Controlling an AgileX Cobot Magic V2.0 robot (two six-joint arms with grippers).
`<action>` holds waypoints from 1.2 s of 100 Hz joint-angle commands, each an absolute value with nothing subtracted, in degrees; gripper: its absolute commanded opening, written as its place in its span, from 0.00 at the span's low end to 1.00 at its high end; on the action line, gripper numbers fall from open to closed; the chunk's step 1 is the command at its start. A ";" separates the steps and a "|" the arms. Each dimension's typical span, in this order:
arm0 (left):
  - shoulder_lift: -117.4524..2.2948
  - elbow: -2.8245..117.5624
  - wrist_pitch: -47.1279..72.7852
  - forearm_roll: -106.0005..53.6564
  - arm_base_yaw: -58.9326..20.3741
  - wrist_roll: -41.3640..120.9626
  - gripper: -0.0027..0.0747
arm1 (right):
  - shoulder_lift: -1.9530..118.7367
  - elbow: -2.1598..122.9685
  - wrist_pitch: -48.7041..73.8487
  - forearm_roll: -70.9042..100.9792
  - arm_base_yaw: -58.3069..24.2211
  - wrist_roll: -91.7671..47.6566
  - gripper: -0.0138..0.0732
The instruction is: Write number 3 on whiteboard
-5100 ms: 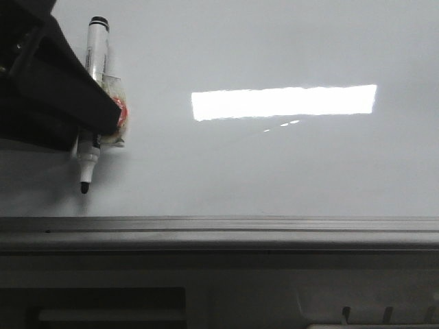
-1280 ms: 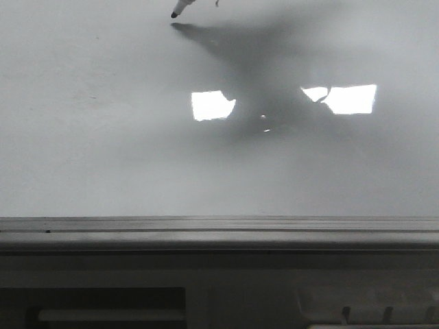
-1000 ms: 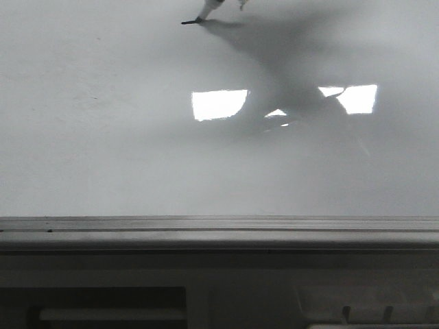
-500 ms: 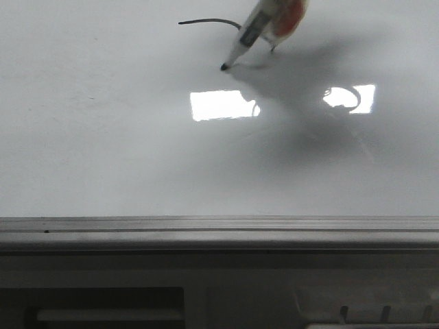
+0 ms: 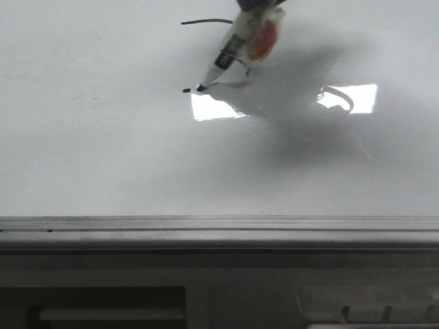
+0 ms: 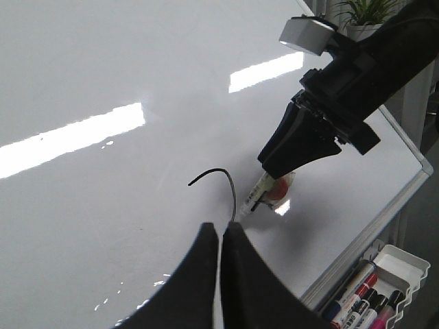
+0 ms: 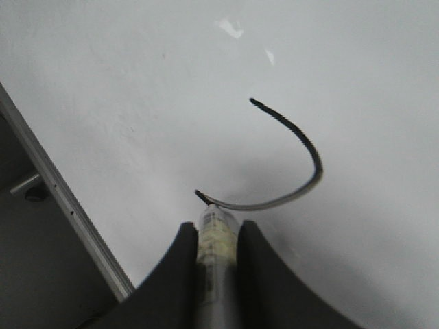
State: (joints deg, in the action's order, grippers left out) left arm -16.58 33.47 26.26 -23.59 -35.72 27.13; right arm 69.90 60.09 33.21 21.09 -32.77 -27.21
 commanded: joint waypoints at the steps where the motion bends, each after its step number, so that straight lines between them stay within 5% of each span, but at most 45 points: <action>1: -17.00 34.83 22.12 -24.36 -35.57 26.38 0.01 | 67.71 61.23 31.78 17.33 -30.12 -27.85 0.11; 80: -17.00 34.83 22.12 -24.36 -35.57 26.59 0.01 | 74.15 56.61 23.77 22.62 -39.67 -25.26 0.11; 99: -17.00 34.83 22.12 -27.51 -35.57 26.59 0.01 | 67.44 61.68 32.57 22.77 -41.03 -25.26 0.11; 108: -17.00 35.07 22.34 -30.19 -35.57 26.73 0.14 | 62.73 66.00 36.09 22.77 -43.01 -25.36 0.11; 120: -18.91 37.26 24.61 -32.17 -35.57 26.95 0.50 | 58.27 70.76 39.21 22.77 -44.63 -29.11 0.11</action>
